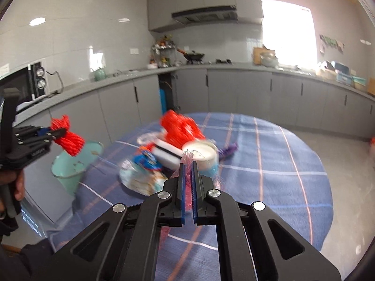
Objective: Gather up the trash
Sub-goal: 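Carry the red mesh net and pink bag over the teal bin with both tools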
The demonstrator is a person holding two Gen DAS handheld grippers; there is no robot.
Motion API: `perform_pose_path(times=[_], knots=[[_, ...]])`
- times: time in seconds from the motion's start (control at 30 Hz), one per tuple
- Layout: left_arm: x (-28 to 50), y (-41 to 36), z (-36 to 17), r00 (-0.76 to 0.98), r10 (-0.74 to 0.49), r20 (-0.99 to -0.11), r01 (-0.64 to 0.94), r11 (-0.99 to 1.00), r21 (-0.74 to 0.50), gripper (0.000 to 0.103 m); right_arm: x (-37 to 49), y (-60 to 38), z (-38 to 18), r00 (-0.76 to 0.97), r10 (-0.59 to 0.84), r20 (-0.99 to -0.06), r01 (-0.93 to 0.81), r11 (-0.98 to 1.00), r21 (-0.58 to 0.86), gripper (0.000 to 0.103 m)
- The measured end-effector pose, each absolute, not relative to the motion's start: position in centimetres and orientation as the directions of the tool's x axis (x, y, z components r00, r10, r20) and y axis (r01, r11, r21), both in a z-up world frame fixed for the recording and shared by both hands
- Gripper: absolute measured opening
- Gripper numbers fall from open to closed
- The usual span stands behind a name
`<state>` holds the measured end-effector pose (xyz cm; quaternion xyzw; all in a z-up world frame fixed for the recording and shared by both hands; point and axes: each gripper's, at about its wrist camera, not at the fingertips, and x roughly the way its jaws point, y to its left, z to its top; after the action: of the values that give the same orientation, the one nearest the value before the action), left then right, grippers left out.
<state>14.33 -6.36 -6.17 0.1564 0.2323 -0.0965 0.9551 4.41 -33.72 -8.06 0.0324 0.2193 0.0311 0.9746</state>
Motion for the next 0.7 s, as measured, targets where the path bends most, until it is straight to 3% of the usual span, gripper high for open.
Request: perform_pose_path(times=[0.7], knots=[[15.6, -0.3, -4.6, 0.904, 0.018, -0.427, 0.087, 0.970, 0.226, 0.017, 12.8, -26.3, -4.1, 0.917, 0.228, -0.328, -0.209, 0.974, 0.091, 0.005]])
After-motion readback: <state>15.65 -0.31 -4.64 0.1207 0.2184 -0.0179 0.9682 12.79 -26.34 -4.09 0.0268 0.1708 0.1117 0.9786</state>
